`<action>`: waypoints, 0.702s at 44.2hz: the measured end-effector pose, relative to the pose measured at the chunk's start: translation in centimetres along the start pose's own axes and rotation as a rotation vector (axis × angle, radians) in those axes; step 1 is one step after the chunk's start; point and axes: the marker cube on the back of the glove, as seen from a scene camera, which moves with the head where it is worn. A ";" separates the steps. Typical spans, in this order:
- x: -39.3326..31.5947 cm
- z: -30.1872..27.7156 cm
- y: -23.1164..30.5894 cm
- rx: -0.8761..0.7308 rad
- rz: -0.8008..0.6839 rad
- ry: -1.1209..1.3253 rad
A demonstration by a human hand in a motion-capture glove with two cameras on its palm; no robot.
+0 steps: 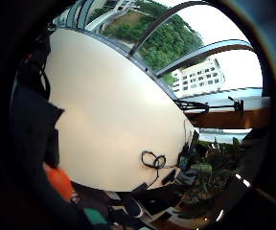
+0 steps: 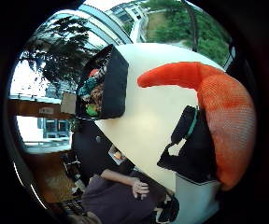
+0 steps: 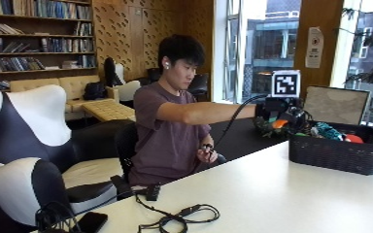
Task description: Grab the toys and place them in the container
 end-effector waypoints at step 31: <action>-25.3 -9.5 -11.5 0.076 -0.278 -0.058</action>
